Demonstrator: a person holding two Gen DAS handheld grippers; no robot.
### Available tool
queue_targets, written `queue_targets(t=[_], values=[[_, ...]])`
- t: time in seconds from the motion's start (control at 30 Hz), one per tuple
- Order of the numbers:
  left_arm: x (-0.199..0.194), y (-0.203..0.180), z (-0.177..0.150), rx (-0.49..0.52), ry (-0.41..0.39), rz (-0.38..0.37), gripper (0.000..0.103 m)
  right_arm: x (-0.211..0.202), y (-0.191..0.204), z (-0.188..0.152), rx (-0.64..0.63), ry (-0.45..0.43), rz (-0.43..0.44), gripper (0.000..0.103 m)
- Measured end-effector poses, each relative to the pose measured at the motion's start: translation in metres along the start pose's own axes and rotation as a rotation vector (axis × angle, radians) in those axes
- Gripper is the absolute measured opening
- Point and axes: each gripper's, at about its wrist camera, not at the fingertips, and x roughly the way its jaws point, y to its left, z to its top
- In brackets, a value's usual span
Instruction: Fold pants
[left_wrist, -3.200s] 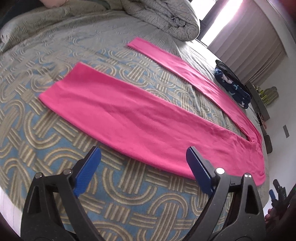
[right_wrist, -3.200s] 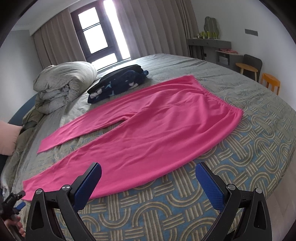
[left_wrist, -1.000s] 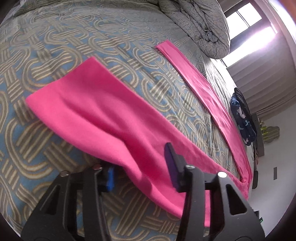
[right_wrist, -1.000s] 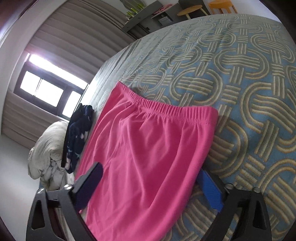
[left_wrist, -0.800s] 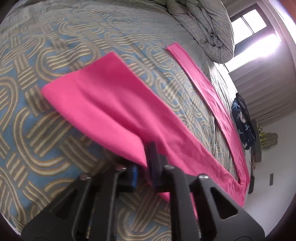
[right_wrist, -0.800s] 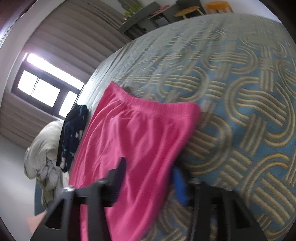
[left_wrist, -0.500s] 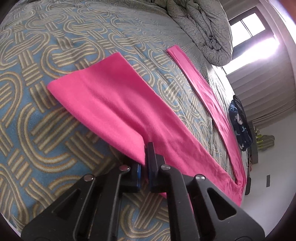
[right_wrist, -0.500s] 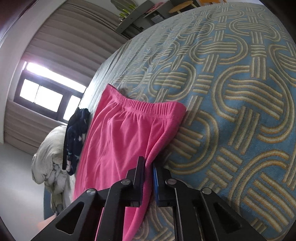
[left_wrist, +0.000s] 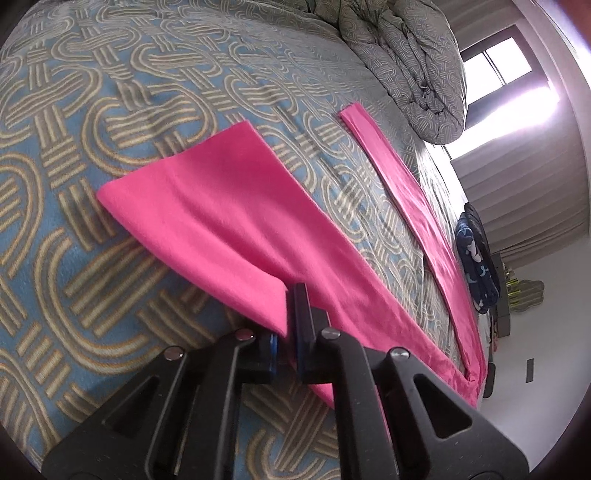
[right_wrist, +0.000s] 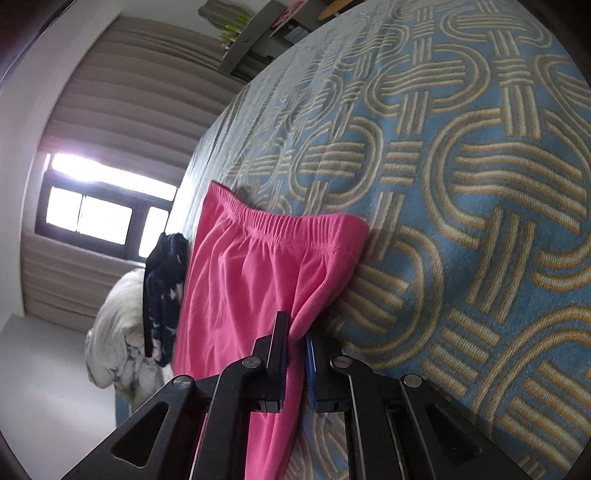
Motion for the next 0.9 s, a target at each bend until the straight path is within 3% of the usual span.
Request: queue_targets(t=[0.3, 0.5, 0.9], values=[[0.003, -0.006, 0.001, 0.034, -0.011, 0.033, 0.008, 0.001, 0.011, 0.007, -0.096, -0.078, -0.12, 0.009], [0.0, -0.018, 0.002, 0.097, -0.029, 0.076, 0.004, -0.003, 0.006, 0.011, -0.087, -0.075, -0.039, 0.005], [-0.02, -0.072, 0.044, 0.17, -0.12, -0.003, 0.004, -0.025, 0.055, 0.022, -0.161, -0.09, 0.067, 0.004]])
